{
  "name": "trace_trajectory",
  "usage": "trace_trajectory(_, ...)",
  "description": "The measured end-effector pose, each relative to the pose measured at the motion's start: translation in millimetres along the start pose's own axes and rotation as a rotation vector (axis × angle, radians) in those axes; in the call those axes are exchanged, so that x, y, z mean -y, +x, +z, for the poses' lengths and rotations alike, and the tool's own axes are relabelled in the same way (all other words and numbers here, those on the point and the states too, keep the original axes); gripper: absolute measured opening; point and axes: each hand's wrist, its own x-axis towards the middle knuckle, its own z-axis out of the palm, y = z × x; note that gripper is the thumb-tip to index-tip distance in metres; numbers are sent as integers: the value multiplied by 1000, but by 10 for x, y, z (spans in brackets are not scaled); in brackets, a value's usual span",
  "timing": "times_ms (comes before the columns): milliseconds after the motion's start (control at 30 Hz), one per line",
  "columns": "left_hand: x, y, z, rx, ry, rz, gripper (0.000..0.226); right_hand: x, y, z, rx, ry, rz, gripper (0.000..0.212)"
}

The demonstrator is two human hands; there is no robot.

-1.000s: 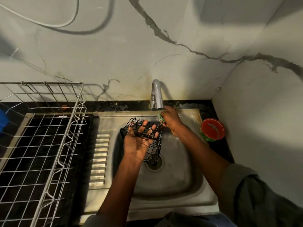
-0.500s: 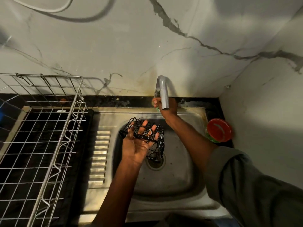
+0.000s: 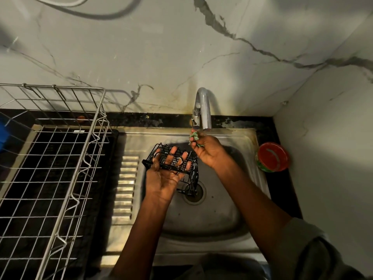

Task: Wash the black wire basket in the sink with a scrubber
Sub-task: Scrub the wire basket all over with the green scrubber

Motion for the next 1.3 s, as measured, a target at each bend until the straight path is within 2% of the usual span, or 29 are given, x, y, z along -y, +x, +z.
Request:
trace_trajectory(133, -1, -12, -25, -14, 2, -17, 52, -3, -12, 46, -47, -126, -39, 29)
trace_trajectory(333, -17, 4, -51, -2, -4, -41, 55, 0, 0, 80, -117, -515, -187, 31)
trace_trajectory(467, -12, -13, -60, 17, -4, -22, 51, 121, 98, 26, -67, -457, -188, 22)
trace_trajectory(600, -14, 14, -66, 8, 20, -30, 56, 198, 200, 42, -69, -865, -398, 24)
trace_trajectory(733, -8, 16, -64, 1, 33, -22, 55, 242, 327, 65, -8, -1058, -485, 14)
trace_trajectory(767, -12, 22, -72, -2, 34, -20, 56, 265, 398, 52, -35, -1070, -488, 11)
trace_trajectory(833, -28, 43, -88, -16, 37, -33, 57, 333, 438, 64, -107, -992, -450, 20)
trace_trajectory(1100, 10, 19, -1, -1, 46, -34, 54, 315, 274, 17, -160, -676, -292, 25)
trace_trajectory(1200, 65, -8, 45, 13, 57, -54, 51, 386, 80, -279, -185, -537, -181, 25)
trace_trajectory(1300, 200, -72, 135, 39, 93, -71, 38, 578, -178, -864, -277, -602, -221, 25)
